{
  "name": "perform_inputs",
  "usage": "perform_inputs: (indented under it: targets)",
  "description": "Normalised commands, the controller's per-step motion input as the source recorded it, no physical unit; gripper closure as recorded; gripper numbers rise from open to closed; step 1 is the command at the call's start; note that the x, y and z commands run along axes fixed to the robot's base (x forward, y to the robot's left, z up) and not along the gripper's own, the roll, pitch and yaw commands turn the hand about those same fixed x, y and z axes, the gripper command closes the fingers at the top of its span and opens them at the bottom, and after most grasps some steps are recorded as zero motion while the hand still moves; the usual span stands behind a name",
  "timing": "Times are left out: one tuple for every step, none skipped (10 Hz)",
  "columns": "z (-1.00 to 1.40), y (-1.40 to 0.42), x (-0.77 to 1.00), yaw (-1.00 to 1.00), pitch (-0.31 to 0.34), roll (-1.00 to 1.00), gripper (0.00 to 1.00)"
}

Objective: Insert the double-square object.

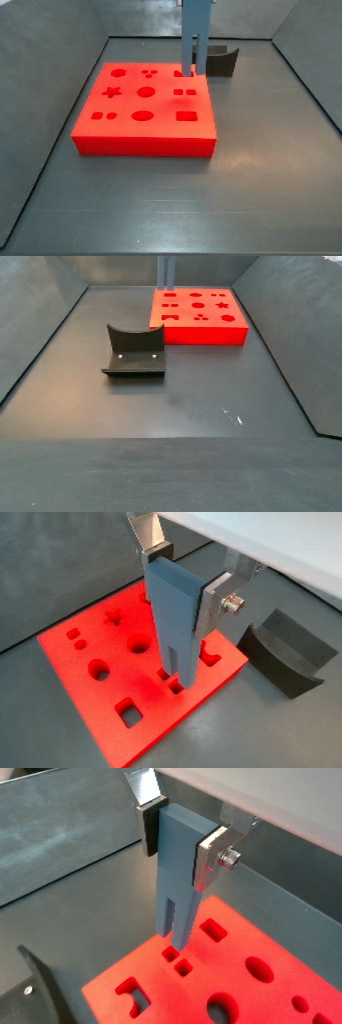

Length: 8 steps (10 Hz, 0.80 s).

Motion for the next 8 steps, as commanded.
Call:
perform_inputs:
  targets:
    - [-0.18,0.00,0.00,0.00,-0.033,0.00,1.00]
    - [-0.49,-0.13,0.00,0.00,-0.150,0.14,1.00]
    - [-0.55,-0.07,0.05,-0.02,-0.129,0.17,1.00]
    - [-0.53,0.00,0.01,-0.06,-0.124,0.19,1.00]
    - [-0.07,0.00,0.00,0.00,0.000,0.09,1.00]
    - [-0.01,0.03,-0.01,0.00,0.000,0.00,1.00]
    - [-0.09,0.02,-0.25,-0.02,-0.051,0.00,1.00]
    - [-0.08,0.00,-0.21,-0.12,-0.046,0.00,1.00]
